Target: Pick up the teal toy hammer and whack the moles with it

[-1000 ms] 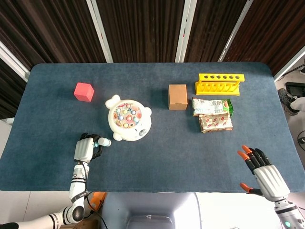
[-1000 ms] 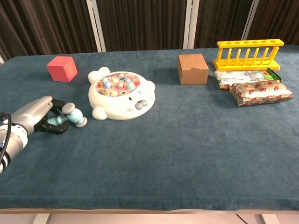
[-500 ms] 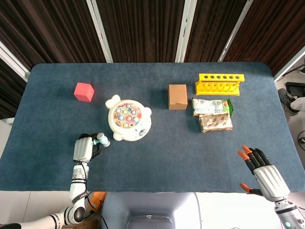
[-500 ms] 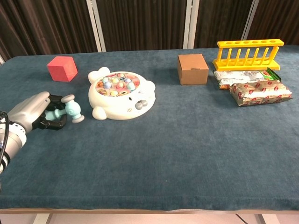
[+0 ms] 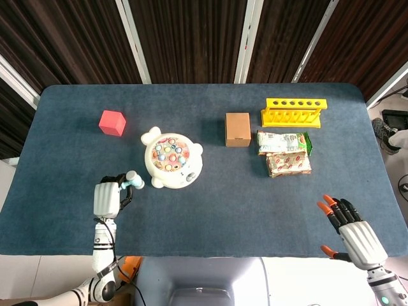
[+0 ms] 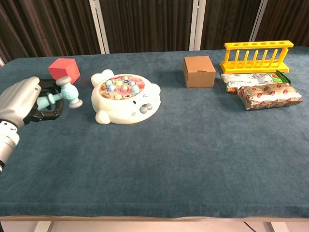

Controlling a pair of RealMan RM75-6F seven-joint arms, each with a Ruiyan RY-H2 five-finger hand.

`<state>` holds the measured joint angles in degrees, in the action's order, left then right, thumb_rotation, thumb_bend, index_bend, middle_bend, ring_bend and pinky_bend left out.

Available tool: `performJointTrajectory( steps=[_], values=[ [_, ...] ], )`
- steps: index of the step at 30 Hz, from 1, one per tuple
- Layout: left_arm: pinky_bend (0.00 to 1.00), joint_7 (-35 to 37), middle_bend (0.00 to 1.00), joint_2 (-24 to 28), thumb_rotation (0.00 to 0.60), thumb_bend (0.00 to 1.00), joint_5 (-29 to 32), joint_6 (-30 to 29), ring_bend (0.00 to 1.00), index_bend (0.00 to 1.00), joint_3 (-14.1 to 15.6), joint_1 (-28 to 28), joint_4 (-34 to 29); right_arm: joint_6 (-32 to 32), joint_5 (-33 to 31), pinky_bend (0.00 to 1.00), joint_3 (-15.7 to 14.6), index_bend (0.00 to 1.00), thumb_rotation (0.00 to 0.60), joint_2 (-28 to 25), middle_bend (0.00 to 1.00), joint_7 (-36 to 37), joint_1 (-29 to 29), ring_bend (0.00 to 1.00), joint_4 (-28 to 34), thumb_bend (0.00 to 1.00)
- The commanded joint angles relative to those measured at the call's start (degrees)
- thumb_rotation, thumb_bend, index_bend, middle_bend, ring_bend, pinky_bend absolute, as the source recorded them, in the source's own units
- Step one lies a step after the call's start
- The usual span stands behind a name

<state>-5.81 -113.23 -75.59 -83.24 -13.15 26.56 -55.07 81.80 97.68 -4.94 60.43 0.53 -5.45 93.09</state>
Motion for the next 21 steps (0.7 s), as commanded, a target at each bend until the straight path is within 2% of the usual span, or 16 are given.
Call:
performJointTrajectory(
  steps=[1, 5, 7, 9, 11, 12, 16, 21],
  values=[
    [0.77, 0.6, 0.80, -1.1, 0.600, 0.82, -2.8, -3.8, 0.72, 0.73, 0.7, -0.2, 3.3, 0.0, 0.1, 0.00, 0.0, 0.00, 0.600, 0.0, 0.00, 0.0, 0.0, 0.00, 0.0, 0.31],
    [0.93, 0.3, 0.87, -1.2, 0.600, 0.82, -3.6, -4.7, 0.83, 0.76, 0.8, -0.2, 4.1, 0.0, 0.2, 0.00, -0.1, 0.00, 0.600, 0.0, 0.00, 0.0, 0.0, 0.00, 0.0, 0.31],
    [0.99, -0.6, 0.92, -1.2, 0.600, 0.82, -3.9, -5.0, 0.91, 0.79, 0.7, 0.0, 4.8, 0.1, 0.3, 0.00, -0.1, 0.00, 0.600, -0.1, 0.00, 0.1, 0.0, 0.00, 0.1, 0.31],
    [1.00, -2.0, 0.96, -1.0, 0.600, 0.82, -3.5, -4.1, 0.98, 0.81, 0.2, 0.5, 4.9, 0.3, 0.5, 0.00, -0.2, 0.00, 0.600, -0.1, 0.00, 0.1, 0.1, 0.00, 0.1, 0.31],
    [1.00, -3.8, 0.98, -0.7, 0.600, 0.83, -2.2, -1.6, 1.00, 0.81, -1.8, 2.4, 4.5, 0.3, 1.0, 0.00, -0.4, 0.00, 0.600, -0.2, 0.00, 0.3, 0.0, 0.00, 0.1, 0.31],
    [1.00, -5.0, 0.99, -0.4, 0.600, 0.83, -1.2, 0.2, 1.00, 0.81, -3.2, 3.8, 3.7, 0.5, 1.2, 0.00, -0.5, 0.00, 0.600, -0.4, 0.00, 0.7, 0.0, 0.00, 0.1, 0.31],
    [1.00, -8.6, 1.00, 0.8, 0.600, 0.85, 0.5, 2.7, 1.00, 0.82, -5.8, 6.2, 1.7, 0.6, 1.2, 0.00, -0.4, 0.00, 0.600, -0.7, 0.00, 1.6, 0.0, 0.00, 0.0, 0.31],
    [1.00, -12.8, 1.00, 0.3, 0.600, 0.86, 2.9, 5.3, 1.00, 0.82, -8.8, 9.7, 2.3, 0.2, 1.3, 0.00, -0.5, 0.00, 0.600, -1.0, 0.00, 2.3, -0.3, 0.00, 0.0, 0.31]
  ],
)
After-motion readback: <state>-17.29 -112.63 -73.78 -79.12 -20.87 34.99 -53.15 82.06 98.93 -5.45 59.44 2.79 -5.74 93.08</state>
